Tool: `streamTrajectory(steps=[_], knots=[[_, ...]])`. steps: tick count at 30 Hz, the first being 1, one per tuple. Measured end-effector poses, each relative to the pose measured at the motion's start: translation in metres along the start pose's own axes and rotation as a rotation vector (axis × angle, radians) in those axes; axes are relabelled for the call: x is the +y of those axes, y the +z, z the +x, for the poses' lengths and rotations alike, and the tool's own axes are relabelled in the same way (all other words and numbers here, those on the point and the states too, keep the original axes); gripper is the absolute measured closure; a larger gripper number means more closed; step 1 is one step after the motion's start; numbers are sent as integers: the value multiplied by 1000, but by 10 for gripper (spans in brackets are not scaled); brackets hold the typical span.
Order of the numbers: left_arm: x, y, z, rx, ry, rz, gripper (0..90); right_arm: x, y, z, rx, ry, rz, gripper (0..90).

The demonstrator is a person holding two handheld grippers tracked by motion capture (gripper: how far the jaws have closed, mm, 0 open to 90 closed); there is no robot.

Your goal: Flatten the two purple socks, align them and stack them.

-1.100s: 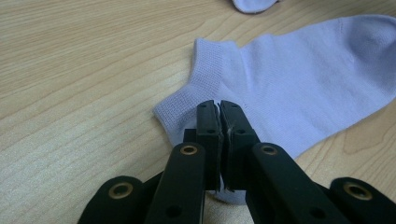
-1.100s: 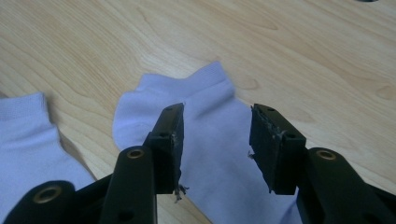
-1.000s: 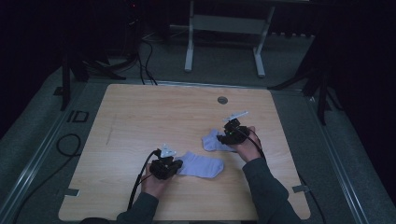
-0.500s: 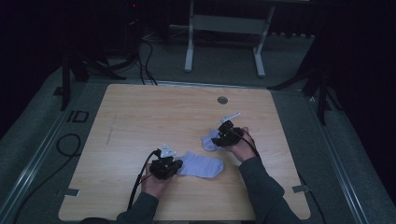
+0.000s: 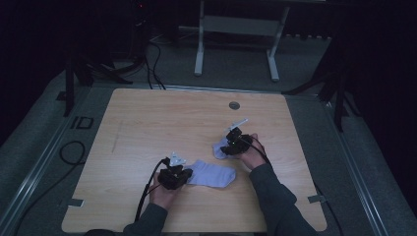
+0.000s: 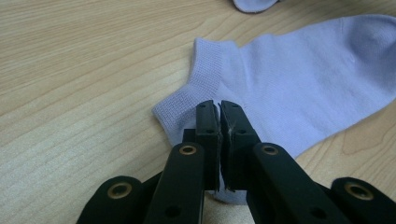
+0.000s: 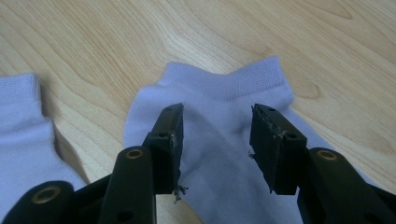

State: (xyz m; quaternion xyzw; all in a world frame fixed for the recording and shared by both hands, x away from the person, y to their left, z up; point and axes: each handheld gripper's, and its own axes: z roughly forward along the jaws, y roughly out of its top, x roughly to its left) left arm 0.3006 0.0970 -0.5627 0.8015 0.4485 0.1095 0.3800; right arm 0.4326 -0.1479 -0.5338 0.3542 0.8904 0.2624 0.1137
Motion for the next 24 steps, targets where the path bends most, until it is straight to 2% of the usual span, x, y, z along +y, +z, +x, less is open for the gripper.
streamTrajectory(steps=[4, 7, 13, 17, 18, 19, 23, 24], knots=[[0, 0, -2, 0, -3, 3, 862, 1, 5, 1, 0, -13, 15, 543], [-1, -1, -3, -6, -3, 8, 857, 1, 9, -2, 6, 13, 24, 543], [-2, -2, -7, -29, -10, 18, 842, 1, 9, -1, -2, 23, 21, 568], [-2, -3, -9, -35, -6, 25, 839, 1, 9, 0, -3, 24, 16, 647], [-3, -3, -10, -36, -11, 23, 837, 1, 9, 0, -1, 17, 16, 698], [-3, -3, -10, -37, -13, 22, 837, 1, 9, 0, -1, 17, 16, 698], [-3, -4, -9, -44, -18, 17, 820, 2, 8, -1, 1, 24, 22, 823], [-2, -5, -10, -46, -19, 14, 820, 2, 8, -1, 1, 24, 22, 823]])
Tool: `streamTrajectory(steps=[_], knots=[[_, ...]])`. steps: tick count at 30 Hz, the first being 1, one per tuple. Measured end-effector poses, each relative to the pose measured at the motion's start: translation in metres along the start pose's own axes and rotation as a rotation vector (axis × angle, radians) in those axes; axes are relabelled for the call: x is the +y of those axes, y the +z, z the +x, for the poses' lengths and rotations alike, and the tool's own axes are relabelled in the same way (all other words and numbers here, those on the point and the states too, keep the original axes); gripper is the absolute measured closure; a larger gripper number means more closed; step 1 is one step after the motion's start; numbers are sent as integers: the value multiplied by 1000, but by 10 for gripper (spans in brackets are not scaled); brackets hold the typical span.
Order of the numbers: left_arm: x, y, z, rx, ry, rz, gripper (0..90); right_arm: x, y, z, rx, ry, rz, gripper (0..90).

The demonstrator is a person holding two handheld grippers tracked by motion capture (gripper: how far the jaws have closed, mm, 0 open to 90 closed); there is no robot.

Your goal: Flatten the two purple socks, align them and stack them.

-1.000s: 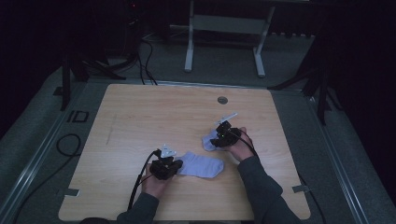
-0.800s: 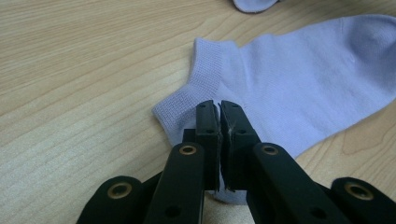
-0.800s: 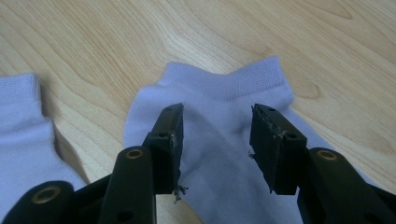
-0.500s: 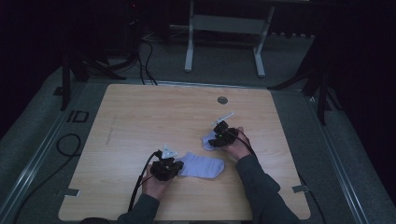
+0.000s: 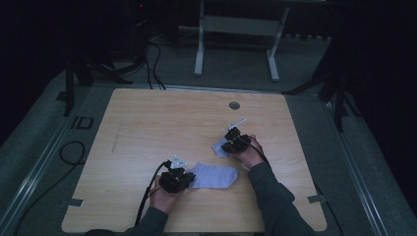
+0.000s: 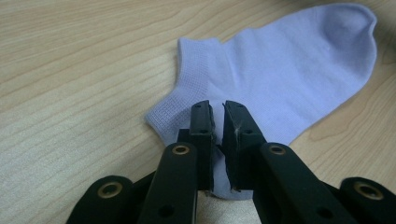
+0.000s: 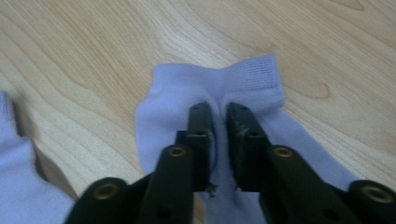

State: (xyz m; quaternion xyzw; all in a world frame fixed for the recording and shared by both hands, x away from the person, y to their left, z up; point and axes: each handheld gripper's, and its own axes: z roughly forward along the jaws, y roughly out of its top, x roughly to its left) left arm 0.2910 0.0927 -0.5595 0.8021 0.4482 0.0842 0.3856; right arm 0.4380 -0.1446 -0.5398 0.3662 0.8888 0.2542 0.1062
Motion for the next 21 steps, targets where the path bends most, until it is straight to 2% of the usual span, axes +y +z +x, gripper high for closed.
streamTrajectory(steps=[4, 6, 10, 16, 21], knots=[[2, -4, 1, -5, -1, -23, 815, 0, 0, -1, 1, 14, 0, 842], [2, -6, 2, -5, -3, -34, 808, -2, 0, -3, 13, 48, -16, 846], [2, -8, 6, 0, -11, -41, 805, -4, -5, -3, 22, 53, -42, 847], [3, -12, 7, 4, -12, -47, 801, -3, -30, -1, 58, 63, -122, 846], [3, -13, 7, 2, -12, -46, 799, -4, -49, 2, 68, 58, -173, 843]])
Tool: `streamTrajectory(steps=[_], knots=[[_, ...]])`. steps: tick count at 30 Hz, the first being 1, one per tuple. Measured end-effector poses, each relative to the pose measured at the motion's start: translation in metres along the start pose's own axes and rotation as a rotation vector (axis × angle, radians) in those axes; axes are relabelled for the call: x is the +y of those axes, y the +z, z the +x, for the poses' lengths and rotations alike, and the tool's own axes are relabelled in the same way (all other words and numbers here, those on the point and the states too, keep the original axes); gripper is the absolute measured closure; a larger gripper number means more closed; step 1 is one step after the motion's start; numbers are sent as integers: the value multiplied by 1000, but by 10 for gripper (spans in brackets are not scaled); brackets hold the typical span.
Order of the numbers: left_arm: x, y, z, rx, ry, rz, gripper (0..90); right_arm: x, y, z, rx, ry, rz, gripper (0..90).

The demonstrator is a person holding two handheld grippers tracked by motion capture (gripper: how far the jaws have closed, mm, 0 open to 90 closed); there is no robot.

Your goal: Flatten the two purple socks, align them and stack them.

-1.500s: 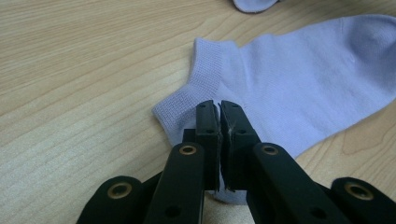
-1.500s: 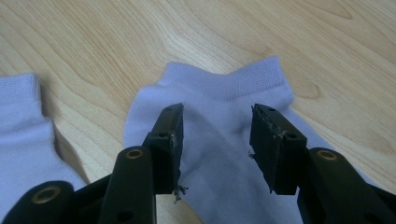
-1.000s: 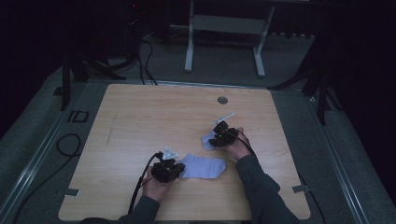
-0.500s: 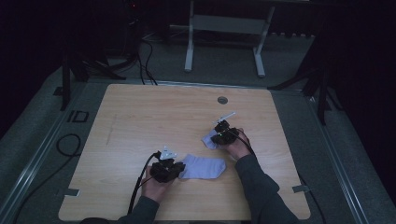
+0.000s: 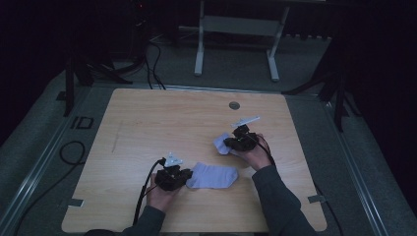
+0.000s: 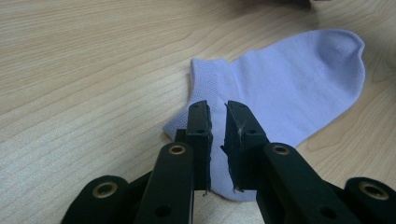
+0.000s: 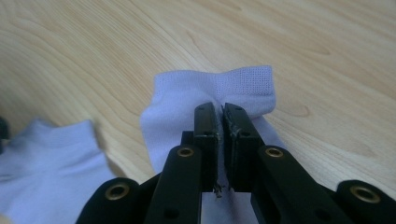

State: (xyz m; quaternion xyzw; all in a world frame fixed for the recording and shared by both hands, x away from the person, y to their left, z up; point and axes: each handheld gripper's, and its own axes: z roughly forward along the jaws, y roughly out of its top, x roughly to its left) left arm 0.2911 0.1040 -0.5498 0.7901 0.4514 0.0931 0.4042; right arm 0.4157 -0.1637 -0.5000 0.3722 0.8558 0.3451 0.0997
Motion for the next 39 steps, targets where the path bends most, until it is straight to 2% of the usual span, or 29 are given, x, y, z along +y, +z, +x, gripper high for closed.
streamTrajectory(steps=[15, 23, 32, 39], knots=[[-1, -2, -2, -7, 7, 1, 796, -10, -51, 7, 66, 41, -148, 840], [-2, -2, -3, -10, 8, 6, 795, -12, -72, 21, 96, 46, -222, 840], [-3, -2, -5, -15, 3, 7, 795, -11, -90, 41, 109, 22, -264, 838], [-4, -1, -6, -17, 6, 10, 795, -12, -92, 49, 121, 19, -272, 837]])
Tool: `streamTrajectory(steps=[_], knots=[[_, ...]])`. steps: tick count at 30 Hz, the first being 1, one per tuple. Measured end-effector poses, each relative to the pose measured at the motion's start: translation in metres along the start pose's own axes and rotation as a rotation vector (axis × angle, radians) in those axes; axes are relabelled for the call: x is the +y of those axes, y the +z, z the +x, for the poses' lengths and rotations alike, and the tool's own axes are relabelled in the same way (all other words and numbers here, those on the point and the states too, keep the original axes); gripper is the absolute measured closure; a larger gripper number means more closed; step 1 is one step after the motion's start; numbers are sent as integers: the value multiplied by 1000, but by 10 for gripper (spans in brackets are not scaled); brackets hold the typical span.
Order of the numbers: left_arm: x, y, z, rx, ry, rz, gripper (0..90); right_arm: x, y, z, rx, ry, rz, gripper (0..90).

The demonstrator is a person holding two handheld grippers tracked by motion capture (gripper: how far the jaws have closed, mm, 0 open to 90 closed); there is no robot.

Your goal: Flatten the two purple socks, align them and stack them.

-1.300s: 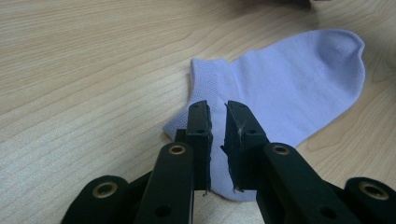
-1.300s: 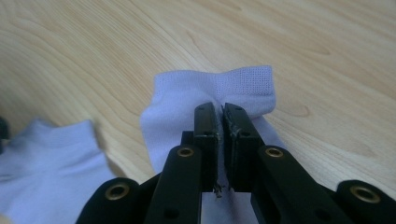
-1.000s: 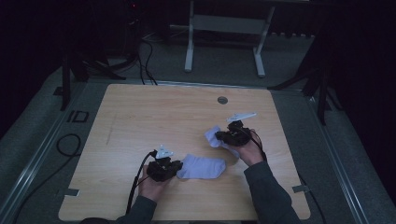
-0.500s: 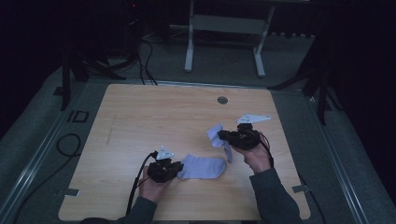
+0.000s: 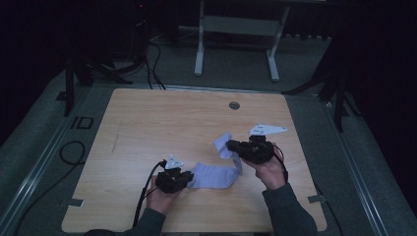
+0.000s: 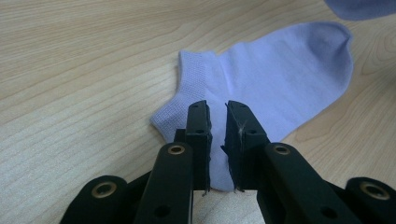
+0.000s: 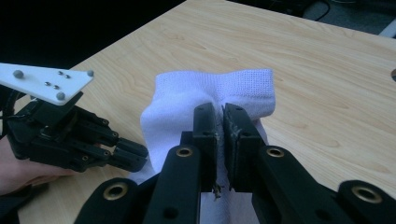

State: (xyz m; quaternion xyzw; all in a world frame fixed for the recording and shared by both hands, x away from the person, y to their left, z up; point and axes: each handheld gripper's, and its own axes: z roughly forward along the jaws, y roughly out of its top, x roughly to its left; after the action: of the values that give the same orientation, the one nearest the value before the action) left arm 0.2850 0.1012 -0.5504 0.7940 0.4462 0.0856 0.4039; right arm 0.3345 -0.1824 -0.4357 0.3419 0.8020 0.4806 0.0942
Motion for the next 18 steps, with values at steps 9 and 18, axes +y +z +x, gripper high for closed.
streamTrajectory(steps=[9, 18], knots=[[-1, 2, -1, -2, 6, 15, 795, -12, 11, 4, 2, -5, 33, 833], [-3, 8, -1, 3, 15, 41, 795, -24, 21, 5, 16, 10, 56, 832]])
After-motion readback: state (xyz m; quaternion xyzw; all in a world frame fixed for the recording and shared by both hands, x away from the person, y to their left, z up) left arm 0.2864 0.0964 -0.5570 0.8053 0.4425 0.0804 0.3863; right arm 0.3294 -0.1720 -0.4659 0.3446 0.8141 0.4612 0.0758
